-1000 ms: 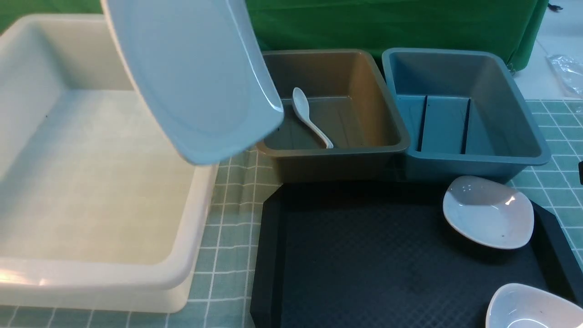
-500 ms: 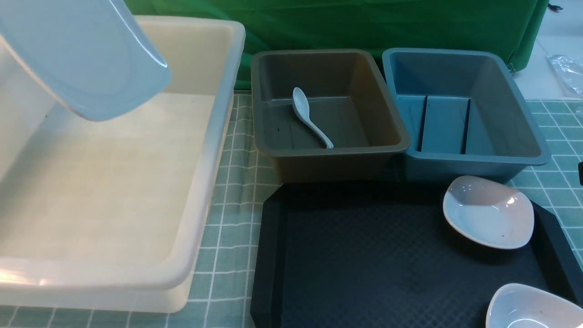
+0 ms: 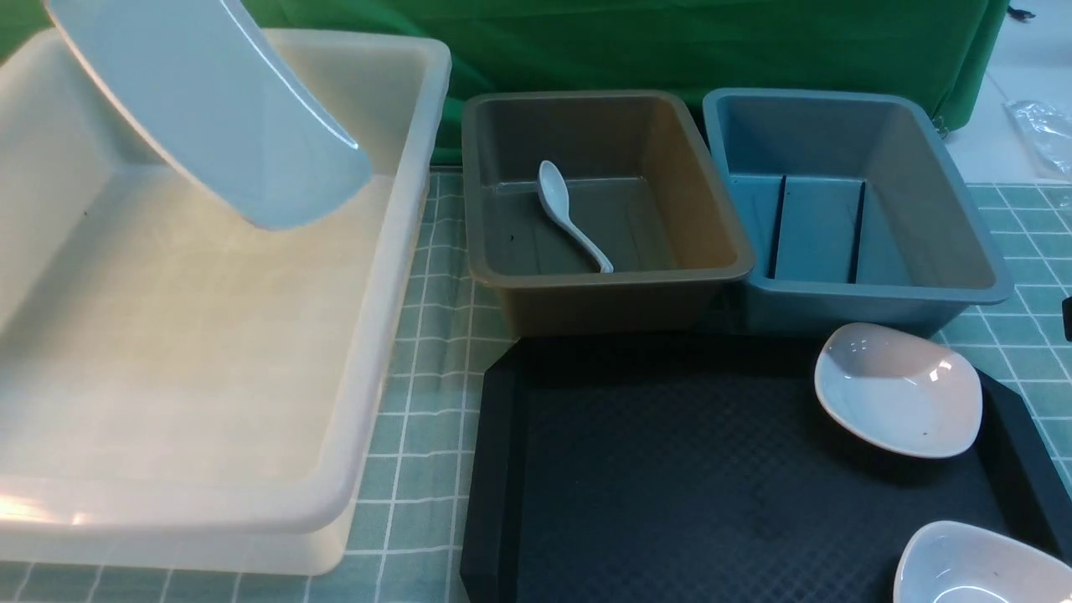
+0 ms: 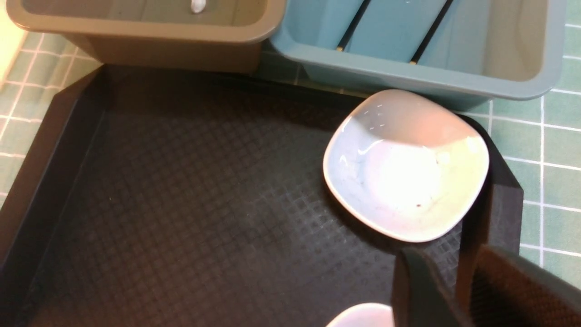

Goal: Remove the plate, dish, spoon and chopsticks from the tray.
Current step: Use the left arm to put the plate into the large storage box on the left, then use the right arm to grab a small plate from the dinner plate, then use the right arm to put the small plate into the large storage box on the left, then use the right arm to grab a small plate from the dinner plate

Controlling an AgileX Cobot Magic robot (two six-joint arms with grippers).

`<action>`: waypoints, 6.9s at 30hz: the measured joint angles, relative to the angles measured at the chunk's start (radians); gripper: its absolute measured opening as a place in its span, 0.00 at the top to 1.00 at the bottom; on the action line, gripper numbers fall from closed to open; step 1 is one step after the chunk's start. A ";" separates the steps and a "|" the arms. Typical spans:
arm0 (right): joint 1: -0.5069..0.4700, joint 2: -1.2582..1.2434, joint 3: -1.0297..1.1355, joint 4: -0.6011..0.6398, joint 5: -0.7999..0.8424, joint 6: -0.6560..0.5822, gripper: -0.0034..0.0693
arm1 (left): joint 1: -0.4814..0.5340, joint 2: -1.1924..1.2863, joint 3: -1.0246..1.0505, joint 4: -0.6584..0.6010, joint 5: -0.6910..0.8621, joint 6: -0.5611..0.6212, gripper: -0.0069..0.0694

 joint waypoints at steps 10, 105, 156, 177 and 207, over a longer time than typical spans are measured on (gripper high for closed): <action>0.000 0.000 0.000 0.004 -0.008 0.000 0.66 | 0.010 0.112 -0.005 0.065 0.053 0.024 0.88; 0.386 0.553 -0.016 -0.086 0.098 0.163 0.84 | -0.420 -0.966 0.912 0.212 0.169 0.072 0.90; 0.902 1.490 -1.407 0.125 -0.119 -0.369 0.59 | -0.420 -1.571 1.130 0.487 0.091 -0.364 0.90; 0.766 1.125 -1.387 -0.384 0.386 0.022 0.91 | -0.420 -1.571 1.130 0.505 0.090 -0.339 0.90; 0.231 0.845 -0.121 -0.373 -0.201 0.166 0.19 | -0.420 -1.495 1.130 0.460 0.053 -0.292 0.90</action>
